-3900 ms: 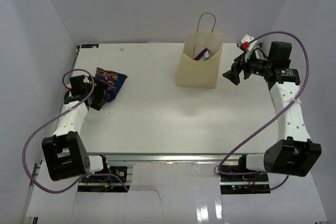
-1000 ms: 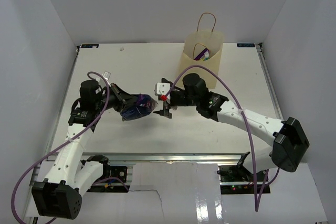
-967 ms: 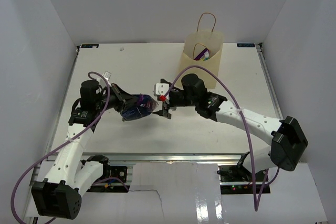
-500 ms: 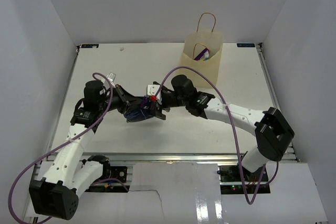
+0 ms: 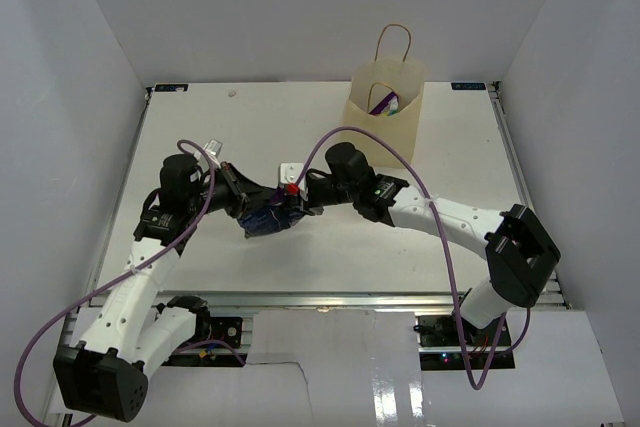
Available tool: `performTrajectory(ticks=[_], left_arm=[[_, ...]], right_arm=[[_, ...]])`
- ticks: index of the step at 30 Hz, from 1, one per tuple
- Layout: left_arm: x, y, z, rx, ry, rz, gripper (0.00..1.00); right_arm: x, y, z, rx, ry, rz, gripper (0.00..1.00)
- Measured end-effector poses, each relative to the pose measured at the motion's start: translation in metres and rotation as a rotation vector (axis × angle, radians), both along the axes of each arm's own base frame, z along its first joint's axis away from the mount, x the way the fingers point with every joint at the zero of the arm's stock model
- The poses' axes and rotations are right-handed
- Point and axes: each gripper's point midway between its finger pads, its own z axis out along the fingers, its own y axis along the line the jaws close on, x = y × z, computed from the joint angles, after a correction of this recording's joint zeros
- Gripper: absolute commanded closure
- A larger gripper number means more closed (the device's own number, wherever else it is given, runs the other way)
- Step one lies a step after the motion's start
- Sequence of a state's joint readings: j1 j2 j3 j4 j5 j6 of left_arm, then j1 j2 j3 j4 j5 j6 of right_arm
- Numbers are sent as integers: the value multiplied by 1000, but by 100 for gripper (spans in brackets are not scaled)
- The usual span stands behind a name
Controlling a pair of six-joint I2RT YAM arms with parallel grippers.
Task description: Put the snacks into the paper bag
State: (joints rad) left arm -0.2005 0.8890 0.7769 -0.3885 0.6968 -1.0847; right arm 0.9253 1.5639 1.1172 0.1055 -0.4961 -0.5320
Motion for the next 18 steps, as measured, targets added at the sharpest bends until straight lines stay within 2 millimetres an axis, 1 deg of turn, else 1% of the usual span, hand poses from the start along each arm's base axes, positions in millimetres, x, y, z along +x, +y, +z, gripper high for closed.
performTrajectory(ticks=[1, 2, 4, 5, 7, 8, 14, 18], left_arm=[[0, 0, 0, -1, 1, 2, 82], [0, 0, 0, 0, -1, 1, 75], [-1, 0, 2, -2, -6, 3, 69], [-1, 1, 4, -2, -12, 5, 58], [-2, 1, 8, 1, -22, 7, 56], [-2, 2, 11, 3, -26, 6, 50], [-8, 5, 21, 25, -44, 8, 47], [-15, 7, 26, 45, -58, 6, 47]], right_arm=[[0, 0, 0, 0, 1, 1, 81], [0, 0, 0, -1, 3, 1, 83], [-2, -1, -3, -10, 11, 1, 87], [-2, -3, -5, -19, 20, 0, 90], [-4, -5, -9, -34, 35, -1, 92], [-5, -5, -10, -40, 42, -1, 92], [-2, -10, -11, -42, 77, -16, 92], [4, -23, -13, -62, 120, -48, 92]])
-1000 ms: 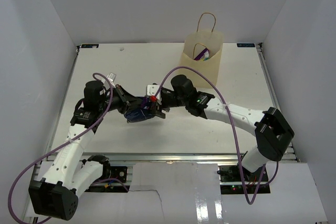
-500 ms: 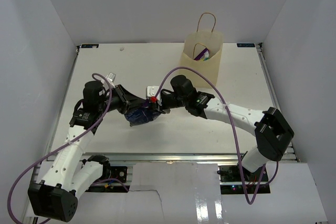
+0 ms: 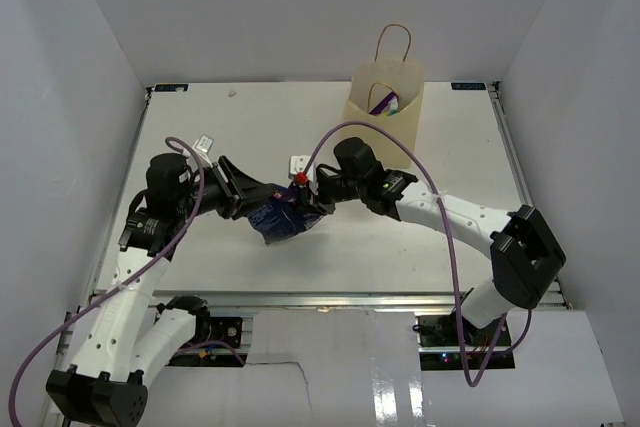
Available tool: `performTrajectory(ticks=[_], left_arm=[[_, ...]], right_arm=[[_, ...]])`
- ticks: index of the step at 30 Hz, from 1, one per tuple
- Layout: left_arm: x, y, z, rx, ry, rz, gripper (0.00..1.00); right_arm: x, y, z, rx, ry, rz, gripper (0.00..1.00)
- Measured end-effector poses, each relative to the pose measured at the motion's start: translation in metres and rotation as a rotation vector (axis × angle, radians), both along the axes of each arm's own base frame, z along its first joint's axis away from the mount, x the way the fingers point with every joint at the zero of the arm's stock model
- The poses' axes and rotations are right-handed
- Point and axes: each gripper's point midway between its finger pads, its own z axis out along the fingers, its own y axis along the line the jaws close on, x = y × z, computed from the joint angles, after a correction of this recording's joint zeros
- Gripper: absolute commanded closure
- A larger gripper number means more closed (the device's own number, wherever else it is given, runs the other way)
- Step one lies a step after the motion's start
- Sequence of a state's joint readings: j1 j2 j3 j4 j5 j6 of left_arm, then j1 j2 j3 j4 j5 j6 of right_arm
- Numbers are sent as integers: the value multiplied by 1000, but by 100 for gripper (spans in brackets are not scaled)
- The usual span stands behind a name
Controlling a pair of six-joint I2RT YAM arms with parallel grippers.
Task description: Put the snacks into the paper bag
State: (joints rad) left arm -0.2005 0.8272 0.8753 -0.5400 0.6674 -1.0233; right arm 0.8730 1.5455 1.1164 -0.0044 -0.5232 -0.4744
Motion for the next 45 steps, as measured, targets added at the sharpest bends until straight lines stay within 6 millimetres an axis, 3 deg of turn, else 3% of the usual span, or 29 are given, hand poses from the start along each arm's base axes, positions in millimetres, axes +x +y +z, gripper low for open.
performTrajectory(ticks=[9, 13, 16, 20, 27, 29, 32, 34, 37, 41, 45], left_arm=[[-10, 9, 32, 57, -96, 12, 44], [-8, 20, 51, 116, -200, 67, 37], [-9, 31, 58, 161, -269, 119, 29], [-11, 43, 63, 205, -344, 180, 20], [-15, 55, 46, 239, -390, 241, 14], [-13, 56, 40, 245, -381, 248, 13], [-11, 57, 33, 252, -368, 253, 13], [-10, 57, 31, 255, -366, 255, 14], [-11, 58, 28, 257, -364, 258, 14], [-10, 58, 19, 261, -351, 257, 13], [-8, 57, 9, 267, -332, 253, 13]], right_arm=[[27, -38, 5, -20, 63, -66, 92], [44, -50, 37, 18, 83, -81, 92], [64, -57, 83, 96, 68, -109, 92], [91, -70, 166, 234, -8, -162, 92], [119, -110, 304, 479, -139, -258, 92], [131, -124, 336, 537, -189, -289, 92], [154, -147, 364, 593, -252, -345, 92], [173, -163, 368, 605, -270, -390, 92], [201, -186, 354, 592, -247, -461, 92], [234, -212, 314, 553, -174, -553, 92], [254, -234, 267, 507, -90, -626, 92]])
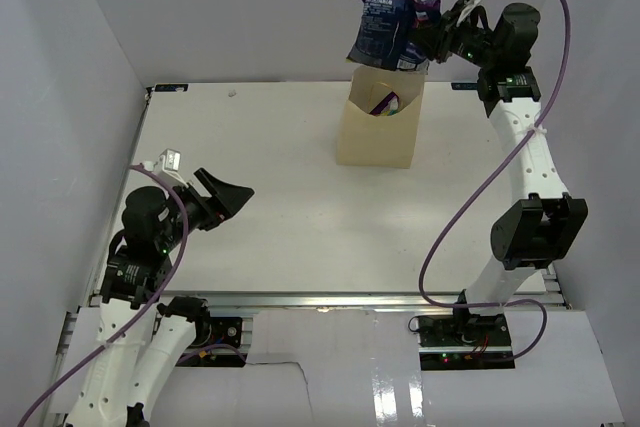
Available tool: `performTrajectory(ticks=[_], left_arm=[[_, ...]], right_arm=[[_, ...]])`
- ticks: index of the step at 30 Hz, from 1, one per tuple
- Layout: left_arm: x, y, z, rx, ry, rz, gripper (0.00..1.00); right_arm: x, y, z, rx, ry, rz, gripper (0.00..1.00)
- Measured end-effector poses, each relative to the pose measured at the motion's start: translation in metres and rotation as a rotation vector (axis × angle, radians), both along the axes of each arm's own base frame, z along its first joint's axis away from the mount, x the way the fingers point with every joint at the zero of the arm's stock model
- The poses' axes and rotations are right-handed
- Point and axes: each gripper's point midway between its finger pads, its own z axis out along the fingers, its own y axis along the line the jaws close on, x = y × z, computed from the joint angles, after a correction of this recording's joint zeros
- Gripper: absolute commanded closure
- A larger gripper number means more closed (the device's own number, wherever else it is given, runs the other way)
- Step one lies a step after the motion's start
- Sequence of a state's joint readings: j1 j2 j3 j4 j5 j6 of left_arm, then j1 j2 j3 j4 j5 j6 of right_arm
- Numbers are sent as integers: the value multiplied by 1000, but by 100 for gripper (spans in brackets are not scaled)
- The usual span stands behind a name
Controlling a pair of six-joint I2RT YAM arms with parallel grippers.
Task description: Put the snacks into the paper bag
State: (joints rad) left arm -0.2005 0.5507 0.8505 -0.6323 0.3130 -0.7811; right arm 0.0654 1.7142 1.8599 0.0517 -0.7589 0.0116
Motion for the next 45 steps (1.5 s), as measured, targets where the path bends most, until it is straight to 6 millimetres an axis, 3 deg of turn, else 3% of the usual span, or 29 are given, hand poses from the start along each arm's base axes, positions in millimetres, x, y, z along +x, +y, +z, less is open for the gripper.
performTrajectory(ticks=[5, 8, 19, 33, 45], left_arm=[[4, -1, -7, 1, 9, -1, 13], [5, -2, -12, 1, 18, -2, 13], [7, -3, -19, 0, 34, -8, 13], [6, -3, -23, -3, 27, -8, 13], [6, -3, -24, -2, 28, -8, 13]], right_arm=[[9, -15, -51, -12, 108, -22, 92], [8, -21, -66, -23, 128, -23, 92], [-18, -17, -36, -87, -26, 37, 92], [-22, -18, -33, -174, -124, 48, 92], [-27, -18, -45, -256, -148, 81, 92]])
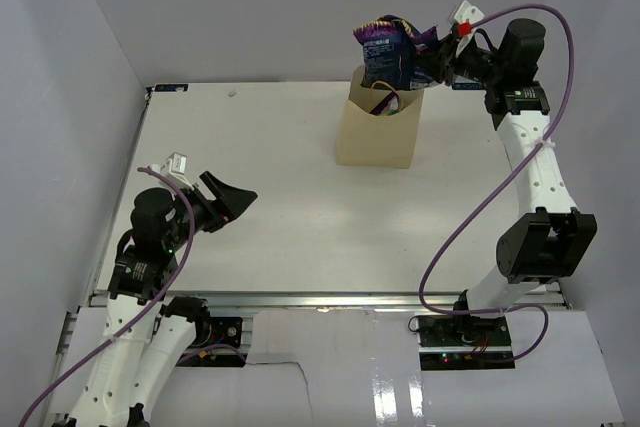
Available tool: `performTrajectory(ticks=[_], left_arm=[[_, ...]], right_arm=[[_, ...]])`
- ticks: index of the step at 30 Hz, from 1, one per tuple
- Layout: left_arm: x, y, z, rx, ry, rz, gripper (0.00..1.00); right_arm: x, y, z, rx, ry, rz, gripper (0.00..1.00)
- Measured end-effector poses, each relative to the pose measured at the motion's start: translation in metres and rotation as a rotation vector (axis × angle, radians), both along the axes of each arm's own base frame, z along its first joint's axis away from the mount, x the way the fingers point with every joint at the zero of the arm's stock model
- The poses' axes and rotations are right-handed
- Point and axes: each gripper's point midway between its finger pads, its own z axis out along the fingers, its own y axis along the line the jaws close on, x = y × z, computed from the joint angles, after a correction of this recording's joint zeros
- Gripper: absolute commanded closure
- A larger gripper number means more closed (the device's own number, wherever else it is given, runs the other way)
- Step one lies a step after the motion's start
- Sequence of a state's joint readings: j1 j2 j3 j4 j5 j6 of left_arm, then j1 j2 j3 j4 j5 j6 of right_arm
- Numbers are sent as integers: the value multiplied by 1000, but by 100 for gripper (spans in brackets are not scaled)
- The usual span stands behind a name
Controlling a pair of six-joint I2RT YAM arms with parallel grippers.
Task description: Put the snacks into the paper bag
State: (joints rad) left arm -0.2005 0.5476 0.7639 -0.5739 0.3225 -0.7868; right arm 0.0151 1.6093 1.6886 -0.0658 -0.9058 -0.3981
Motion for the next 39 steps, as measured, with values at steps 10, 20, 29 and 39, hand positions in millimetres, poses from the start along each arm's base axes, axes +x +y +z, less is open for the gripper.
performTrajectory(ticks=[10, 20, 29, 39], left_arm=[[3, -1, -4, 3, 16, -2, 13], [0, -2, -15, -11, 35, -1, 13], [0, -2, -16, -15, 39, -5, 13], [0, 5, -23, 37, 48, 21, 8]], right_arm=[[17, 26, 12, -45, -84, 67, 92], [40, 38, -34, -98, -1, 79, 92], [40, 39, -63, -112, 55, 81, 73], [39, 21, -39, -59, 65, -68, 4]])
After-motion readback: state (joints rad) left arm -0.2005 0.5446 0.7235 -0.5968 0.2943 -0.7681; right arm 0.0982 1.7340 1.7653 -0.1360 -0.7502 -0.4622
